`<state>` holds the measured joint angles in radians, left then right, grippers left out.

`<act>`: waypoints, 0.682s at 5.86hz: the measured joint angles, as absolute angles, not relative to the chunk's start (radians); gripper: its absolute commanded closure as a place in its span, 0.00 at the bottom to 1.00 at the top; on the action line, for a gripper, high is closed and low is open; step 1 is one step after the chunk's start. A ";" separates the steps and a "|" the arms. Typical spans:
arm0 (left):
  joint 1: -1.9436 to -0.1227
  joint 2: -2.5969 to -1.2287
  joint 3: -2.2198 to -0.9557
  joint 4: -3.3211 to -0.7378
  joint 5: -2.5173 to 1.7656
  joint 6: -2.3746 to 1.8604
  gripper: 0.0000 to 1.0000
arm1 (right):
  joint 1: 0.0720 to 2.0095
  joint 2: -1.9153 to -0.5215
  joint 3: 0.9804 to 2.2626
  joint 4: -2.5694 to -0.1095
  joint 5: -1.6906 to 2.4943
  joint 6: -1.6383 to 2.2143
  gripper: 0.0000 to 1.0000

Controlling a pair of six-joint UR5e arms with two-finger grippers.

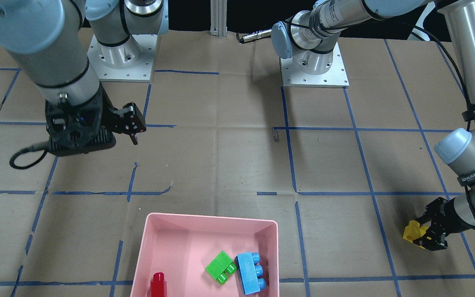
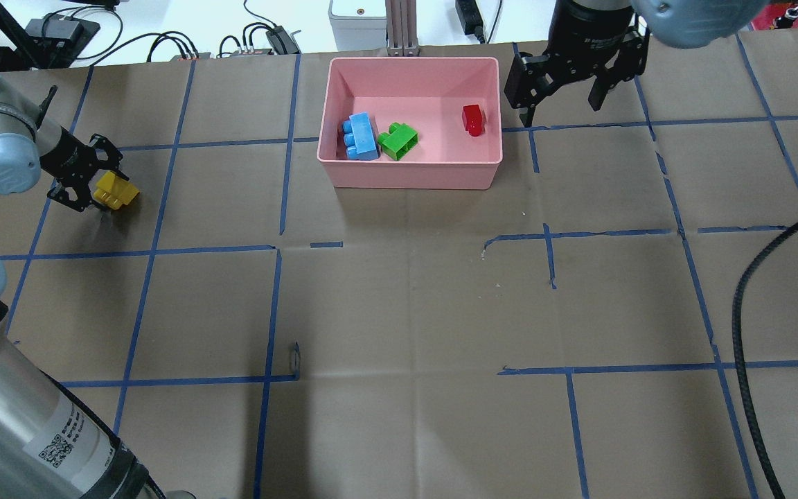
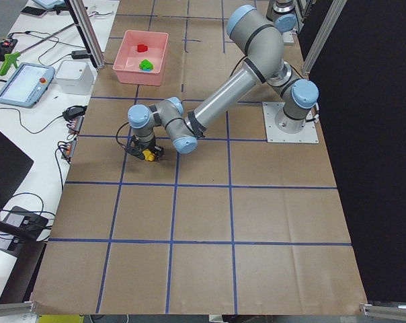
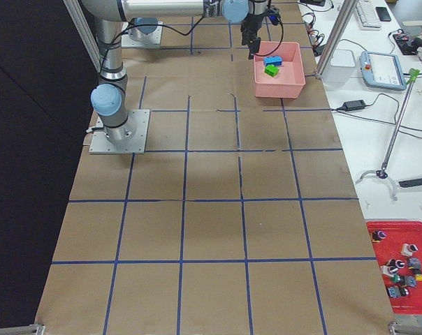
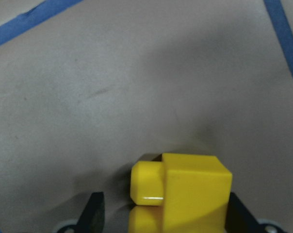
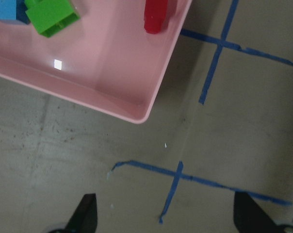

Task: Put all blocks into box

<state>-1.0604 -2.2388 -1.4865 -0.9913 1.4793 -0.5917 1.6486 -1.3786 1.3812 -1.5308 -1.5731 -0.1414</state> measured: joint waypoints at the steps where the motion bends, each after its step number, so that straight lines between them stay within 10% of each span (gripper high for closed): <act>1: -1.060 -2.239 -1.480 -0.996 1.472 -0.591 0.87 | 1.654 -1.454 1.470 -1.505 -1.567 -0.126 0.01; 4: -1.065 -2.188 -1.304 -1.255 1.467 -0.550 1.00 | 1.655 -1.619 1.657 -1.535 -1.571 -0.113 0.00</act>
